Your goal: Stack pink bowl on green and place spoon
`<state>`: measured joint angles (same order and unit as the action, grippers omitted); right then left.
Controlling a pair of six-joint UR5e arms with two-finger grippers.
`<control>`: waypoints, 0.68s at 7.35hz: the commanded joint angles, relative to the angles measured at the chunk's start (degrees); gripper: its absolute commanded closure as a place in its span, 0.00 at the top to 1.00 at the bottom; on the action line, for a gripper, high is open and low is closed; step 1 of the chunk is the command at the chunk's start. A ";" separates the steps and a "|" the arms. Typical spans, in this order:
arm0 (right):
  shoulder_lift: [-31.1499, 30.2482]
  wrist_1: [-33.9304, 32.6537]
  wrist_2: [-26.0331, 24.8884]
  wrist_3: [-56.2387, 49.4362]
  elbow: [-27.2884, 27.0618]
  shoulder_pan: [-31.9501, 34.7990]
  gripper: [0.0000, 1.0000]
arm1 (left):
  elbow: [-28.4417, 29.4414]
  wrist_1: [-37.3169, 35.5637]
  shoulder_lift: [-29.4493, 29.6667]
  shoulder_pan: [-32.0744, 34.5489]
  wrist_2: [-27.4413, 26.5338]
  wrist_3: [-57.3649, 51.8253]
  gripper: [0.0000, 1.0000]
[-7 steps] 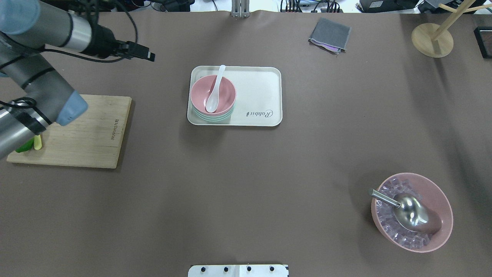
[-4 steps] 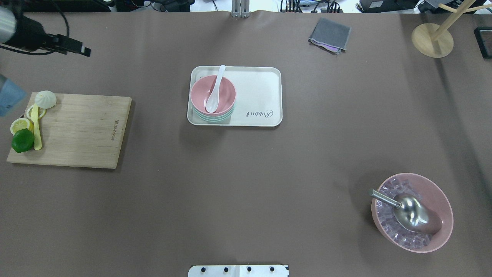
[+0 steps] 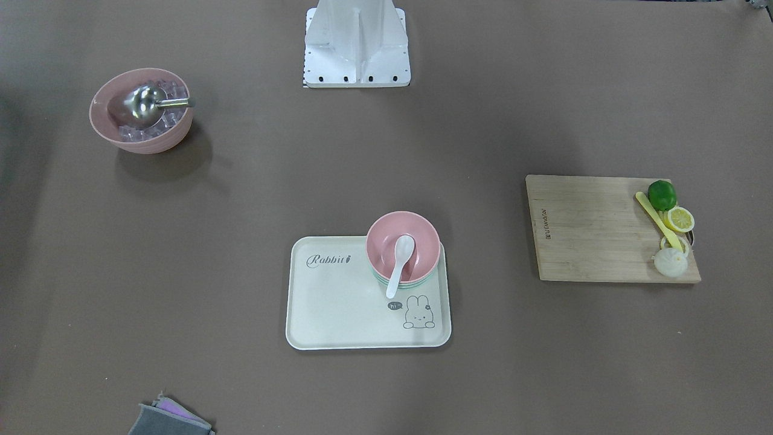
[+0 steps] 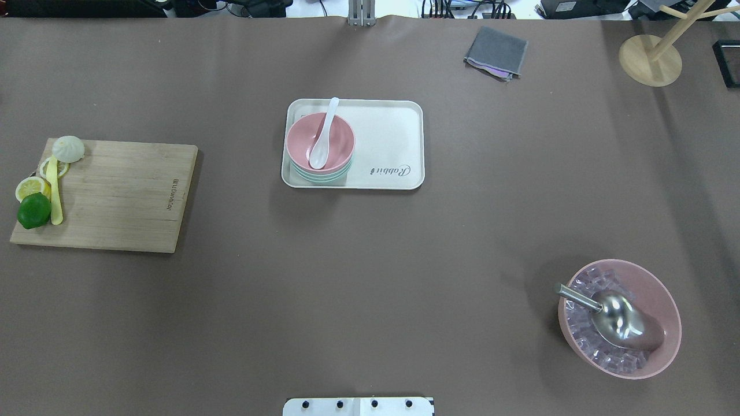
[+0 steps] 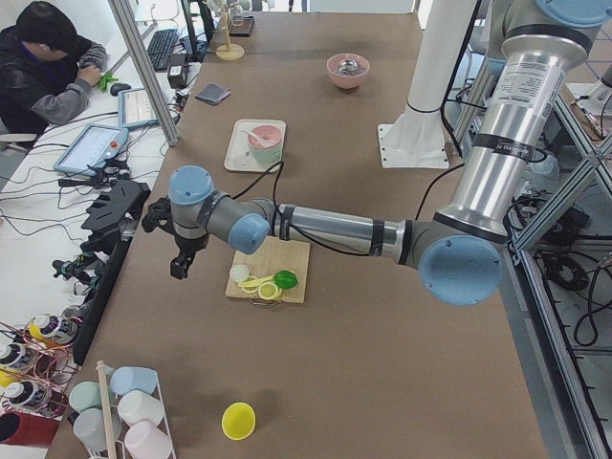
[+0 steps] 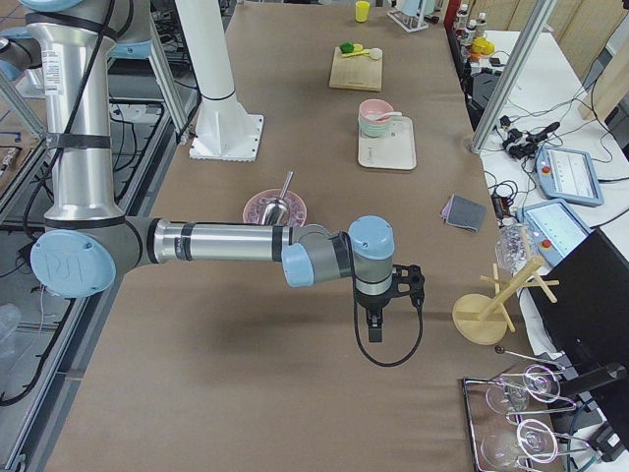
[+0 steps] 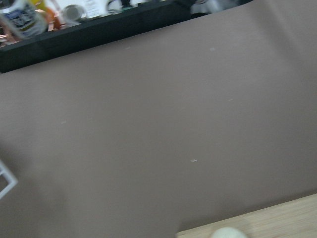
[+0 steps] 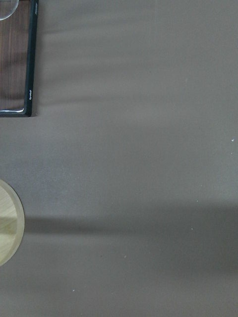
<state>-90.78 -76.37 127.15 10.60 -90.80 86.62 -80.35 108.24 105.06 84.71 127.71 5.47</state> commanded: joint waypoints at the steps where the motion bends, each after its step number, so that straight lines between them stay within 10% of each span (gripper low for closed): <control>1: -2.20 0.17 0.03 -4.43 -0.08 0.30 1.00 | -0.51 2.63 -8.25 1.07 -3.62 -1.60 0.98; 5: -4.75 2.26 -1.11 -4.62 -0.08 0.92 1.00 | -5.78 -0.80 -15.94 0.55 6.15 -1.95 0.98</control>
<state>-94.54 -75.45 126.09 5.97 -90.85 87.28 -84.87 110.51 90.17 85.53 132.82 3.70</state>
